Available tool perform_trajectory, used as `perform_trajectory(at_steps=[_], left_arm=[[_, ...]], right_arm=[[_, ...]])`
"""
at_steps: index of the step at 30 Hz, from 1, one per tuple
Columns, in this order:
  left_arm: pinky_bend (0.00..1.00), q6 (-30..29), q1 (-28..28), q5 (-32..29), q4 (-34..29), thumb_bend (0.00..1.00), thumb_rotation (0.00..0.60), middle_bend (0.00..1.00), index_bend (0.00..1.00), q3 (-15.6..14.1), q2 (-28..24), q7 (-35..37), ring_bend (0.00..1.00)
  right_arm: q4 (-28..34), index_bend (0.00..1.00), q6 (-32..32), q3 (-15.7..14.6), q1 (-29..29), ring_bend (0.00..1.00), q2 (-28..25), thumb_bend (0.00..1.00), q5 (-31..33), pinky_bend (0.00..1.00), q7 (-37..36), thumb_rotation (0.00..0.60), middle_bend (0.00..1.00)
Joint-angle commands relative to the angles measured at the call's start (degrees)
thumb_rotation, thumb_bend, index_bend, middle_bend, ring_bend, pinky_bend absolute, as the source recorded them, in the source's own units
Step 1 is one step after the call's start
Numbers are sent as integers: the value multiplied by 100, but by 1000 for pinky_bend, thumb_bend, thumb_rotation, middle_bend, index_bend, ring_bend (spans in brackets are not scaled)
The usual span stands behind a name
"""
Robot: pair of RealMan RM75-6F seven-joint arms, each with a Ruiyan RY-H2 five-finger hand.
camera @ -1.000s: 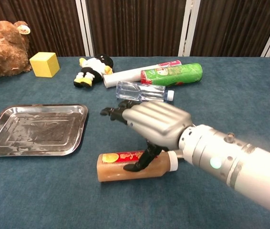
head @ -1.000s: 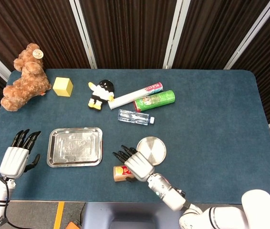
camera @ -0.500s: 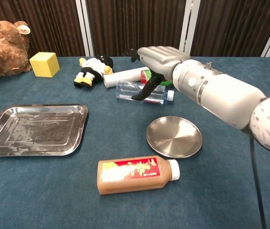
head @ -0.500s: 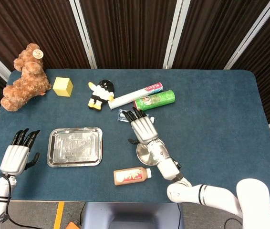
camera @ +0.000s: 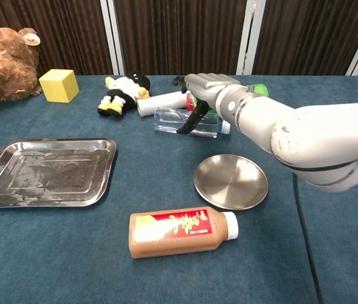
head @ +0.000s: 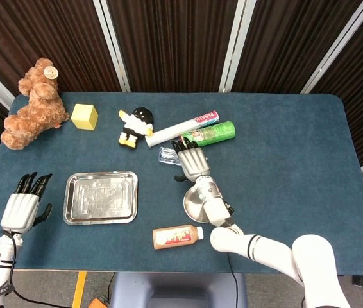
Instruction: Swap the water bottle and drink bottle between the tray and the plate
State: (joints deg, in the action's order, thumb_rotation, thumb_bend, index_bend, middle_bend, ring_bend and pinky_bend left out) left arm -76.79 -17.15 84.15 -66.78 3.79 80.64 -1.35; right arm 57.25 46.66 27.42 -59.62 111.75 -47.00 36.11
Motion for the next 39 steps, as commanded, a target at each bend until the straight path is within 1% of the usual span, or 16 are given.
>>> perform_trajectory(at_steps=[1, 5, 8, 11, 17, 24, 27, 28, 30, 32, 34, 35, 37, 38, 39], left_arm=[[81, 67, -15, -56, 53, 426, 600, 131, 0, 21, 19, 6, 20], [81, 158, -33, -132, 133, 426, 600, 132, 0, 46, 40, 28, 20], [81, 185, -39, -173, 167, 426, 600, 131, 0, 69, 46, 45, 20], [81, 205, -41, -200, 196, 426, 600, 130, 0, 81, 50, 62, 20], [81, 226, -47, -204, 219, 426, 600, 131, 0, 79, 44, 94, 21], [81, 194, -37, -187, 203, 426, 600, 130, 0, 75, 32, 99, 21], [81, 201, -38, -196, 198, 427, 600, 131, 0, 78, 30, 89, 21], [81, 203, -38, -202, 200, 427, 600, 131, 0, 80, 29, 86, 21], [81, 218, -40, -214, 202, 427, 600, 131, 0, 84, 29, 81, 22], [81, 233, -41, -222, 197, 427, 600, 131, 0, 83, 21, 82, 23], [81, 247, -45, -227, 193, 427, 600, 131, 0, 81, 16, 78, 23], [81, 253, -46, -229, 187, 427, 600, 131, 0, 80, 11, 74, 23], [81, 258, -45, -233, 173, 427, 600, 131, 0, 79, 1, 64, 23], [81, 256, -43, -237, 164, 426, 600, 132, 0, 81, -5, 56, 24], [81, 256, -41, -242, 158, 426, 600, 132, 0, 83, -9, 50, 25]], right_arm=[[-1156, 30, -494, 188, -655, 106, 623, 304, 347, 256, -282, 600, 226], [-1772, 39, -753, 232, -981, 107, 930, 305, 323, 261, -543, 600, 237], [-2076, 57, -842, 210, -1149, 114, 1085, 305, 204, 274, -735, 600, 249], [-2295, 79, -869, 171, -1222, 128, 1186, 305, 70, 298, -944, 600, 266], [-2679, 93, -971, 101, -1255, 137, 1345, 305, -38, 314, -1167, 600, 277], [-2977, 104, -1058, 65, -1250, 139, 1453, 305, -110, 319, -1295, 600, 279], [-3061, 114, -1060, 65, -1267, 148, 1491, 306, -159, 341, -1366, 600, 288], [-3087, 132, -1044, 67, -1273, 163, 1503, 306, -178, 365, -1390, 600, 303], [-3137, 211, -1001, 79, -1289, 236, 1531, 305, -221, 449, -1457, 600, 365], [-3177, 325, -954, 75, -1300, 343, 1545, 305, -280, 588, -1510, 600, 433], [-3236, 468, -912, 61, -1303, 487, 1573, 305, -322, 759, -1513, 600, 522], [-3283, 515, -912, 57, -1304, 548, 1594, 305, -328, 816, -1484, 600, 558], [-3346, 584, -925, 58, -1307, 649, 1624, 305, -323, 909, -1425, 600, 609], [-3376, 609, -910, 56, -1305, 680, 1642, 305, -333, 939, -1402, 600, 627], [-3394, 620, -894, 53, -1304, 689, 1652, 305, -346, 947, -1393, 600, 635]])
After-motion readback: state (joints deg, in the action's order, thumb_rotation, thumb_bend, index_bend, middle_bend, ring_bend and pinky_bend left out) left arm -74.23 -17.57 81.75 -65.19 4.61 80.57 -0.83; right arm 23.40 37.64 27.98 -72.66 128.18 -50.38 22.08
